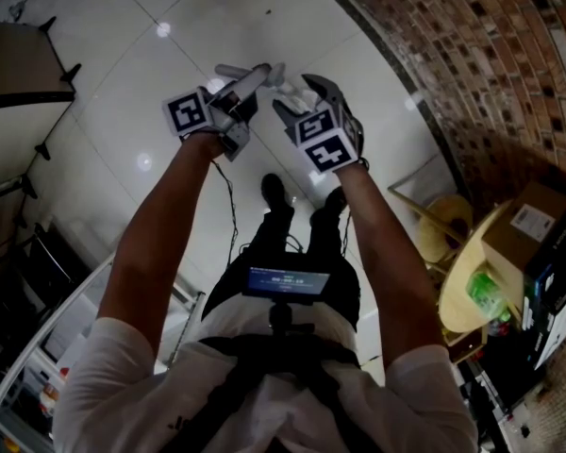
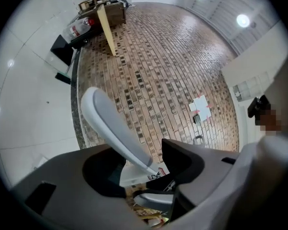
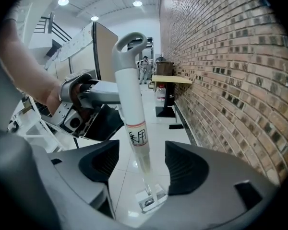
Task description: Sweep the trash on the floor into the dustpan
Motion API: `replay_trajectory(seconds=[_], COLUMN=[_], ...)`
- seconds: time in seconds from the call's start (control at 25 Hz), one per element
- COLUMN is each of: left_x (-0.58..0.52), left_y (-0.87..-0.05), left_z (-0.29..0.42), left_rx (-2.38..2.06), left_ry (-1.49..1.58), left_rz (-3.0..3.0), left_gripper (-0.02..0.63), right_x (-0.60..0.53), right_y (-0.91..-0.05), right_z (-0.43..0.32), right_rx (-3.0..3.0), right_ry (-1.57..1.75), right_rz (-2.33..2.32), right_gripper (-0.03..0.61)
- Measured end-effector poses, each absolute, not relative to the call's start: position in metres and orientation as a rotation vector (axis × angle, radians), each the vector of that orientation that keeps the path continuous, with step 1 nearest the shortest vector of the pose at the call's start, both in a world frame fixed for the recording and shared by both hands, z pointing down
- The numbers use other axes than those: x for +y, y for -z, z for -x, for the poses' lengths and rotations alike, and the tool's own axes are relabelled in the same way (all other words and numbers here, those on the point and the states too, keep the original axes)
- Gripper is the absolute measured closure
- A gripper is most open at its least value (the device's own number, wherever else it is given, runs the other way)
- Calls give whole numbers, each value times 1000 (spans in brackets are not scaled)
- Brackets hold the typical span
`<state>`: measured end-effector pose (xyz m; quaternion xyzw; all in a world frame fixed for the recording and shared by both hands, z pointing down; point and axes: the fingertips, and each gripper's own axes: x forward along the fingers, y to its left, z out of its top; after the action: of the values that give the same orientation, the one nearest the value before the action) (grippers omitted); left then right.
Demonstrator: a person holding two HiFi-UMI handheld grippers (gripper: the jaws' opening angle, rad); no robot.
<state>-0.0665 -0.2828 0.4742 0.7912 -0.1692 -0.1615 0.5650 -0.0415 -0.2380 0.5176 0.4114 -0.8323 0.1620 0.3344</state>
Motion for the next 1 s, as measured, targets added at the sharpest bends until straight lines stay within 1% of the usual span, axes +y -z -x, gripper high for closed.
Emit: replay_trajectory(seconds=[0.28,0.56,1.0], left_x=[-278,-271,-247], left_y=[-485,-494,-504], left_z=[81,92,127], left_rx=[-493,-542,-662], left_ry=[246,223,191], left_rz=[-1971,-1964,-1950], left_gripper=[291,261,261], right_x=[-233,-220,-182], right_y=[-515,-517,-516], right_z=[27,10,-30], right_rx=[-2154,-2128,-2067], right_ry=[-435,-449,-470], right_rz=[-1118,-1145,-1193], right_gripper=[219,213,213])
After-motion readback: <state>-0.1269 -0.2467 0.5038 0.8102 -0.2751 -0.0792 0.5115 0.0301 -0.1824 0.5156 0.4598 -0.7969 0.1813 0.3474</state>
